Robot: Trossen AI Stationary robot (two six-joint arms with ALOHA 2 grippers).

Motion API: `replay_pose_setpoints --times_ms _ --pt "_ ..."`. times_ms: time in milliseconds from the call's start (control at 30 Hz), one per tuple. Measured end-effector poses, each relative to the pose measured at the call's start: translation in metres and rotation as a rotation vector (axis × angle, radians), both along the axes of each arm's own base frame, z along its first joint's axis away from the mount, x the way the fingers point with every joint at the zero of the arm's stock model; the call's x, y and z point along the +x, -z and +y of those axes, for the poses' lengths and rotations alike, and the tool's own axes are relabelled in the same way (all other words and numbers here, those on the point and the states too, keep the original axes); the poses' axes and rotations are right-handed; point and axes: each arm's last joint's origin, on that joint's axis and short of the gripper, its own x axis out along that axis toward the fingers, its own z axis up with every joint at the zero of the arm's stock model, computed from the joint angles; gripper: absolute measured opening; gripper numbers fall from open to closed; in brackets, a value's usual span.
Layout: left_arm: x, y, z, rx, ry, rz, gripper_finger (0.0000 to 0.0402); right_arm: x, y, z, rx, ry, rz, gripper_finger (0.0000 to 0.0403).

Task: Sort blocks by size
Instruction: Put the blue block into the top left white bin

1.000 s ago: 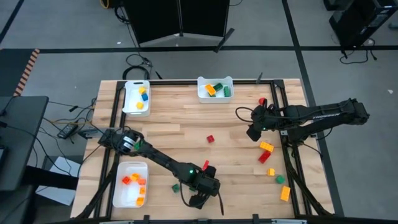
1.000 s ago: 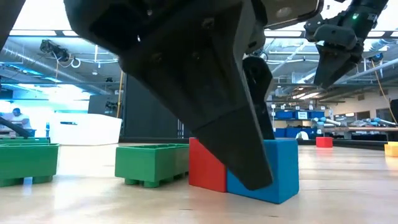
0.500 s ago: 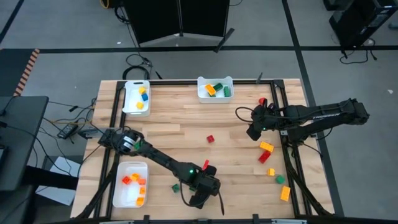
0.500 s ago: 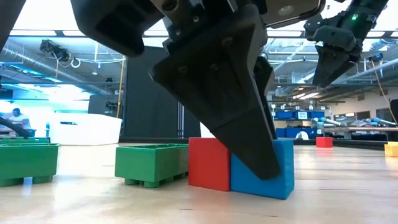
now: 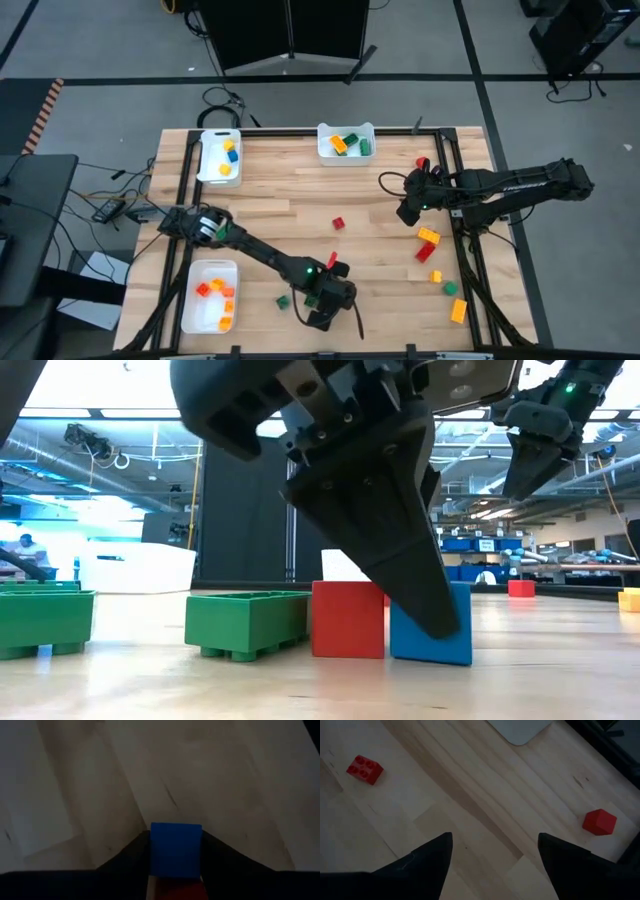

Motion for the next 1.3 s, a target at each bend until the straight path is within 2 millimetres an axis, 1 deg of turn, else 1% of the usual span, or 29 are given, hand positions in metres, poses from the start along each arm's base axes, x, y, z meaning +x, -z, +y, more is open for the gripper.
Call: replay_pose_setpoints --times_ms 167,367,500,633,800,867,933,1067,1167,1300 --pt "0.003 -0.001 0.006 -0.022 -0.053 0.0 0.0142 0.0 0.0 0.0 0.0 0.0 0.0 0.0305" --pt "0.014 -0.014 0.018 -0.017 -0.1 -0.03 0.0142 0.0 0.0 0.0 0.0 0.0 0.0 0.0306" --pt "0.018 -0.026 0.034 0.02 -0.156 -0.003 0.0142 0.0 0.0 0.0 0.0 0.0 0.0 0.0303" --pt "0.021 -0.035 0.054 0.023 -0.278 0.05 0.0142 0.0 0.0 0.0 0.001 0.001 -0.001 0.0303" --pt "0.019 -0.037 0.074 0.03 -0.327 0.121 0.0142 0.0 0.0 0.0 0.001 0.003 -0.002 0.0304" --pt "0.014 -0.038 0.083 0.052 -0.341 0.173 0.0142 0.0 0.0 0.0 0.001 0.003 -0.002 0.0302" --pt "0.009 -0.041 0.093 0.061 -0.357 0.183 0.0142 0.0 0.0 0.0 -0.005 0.006 -0.006 0.0302" --pt "-0.012 -0.046 0.12 0.104 -0.408 0.196 0.0142 0.0 -0.001 -0.001 -0.037 0.019 -0.009 0.0301" --pt "-0.036 -0.056 0.139 0.099 -0.443 0.172 0.0142 0.001 -0.001 -0.002 -0.046 0.024 -0.015 0.0301" --pt "-0.077 -0.061 0.17 0.076 -0.543 0.126 0.0142 0.003 -0.002 -0.001 -0.044 0.025 -0.038 0.0304"
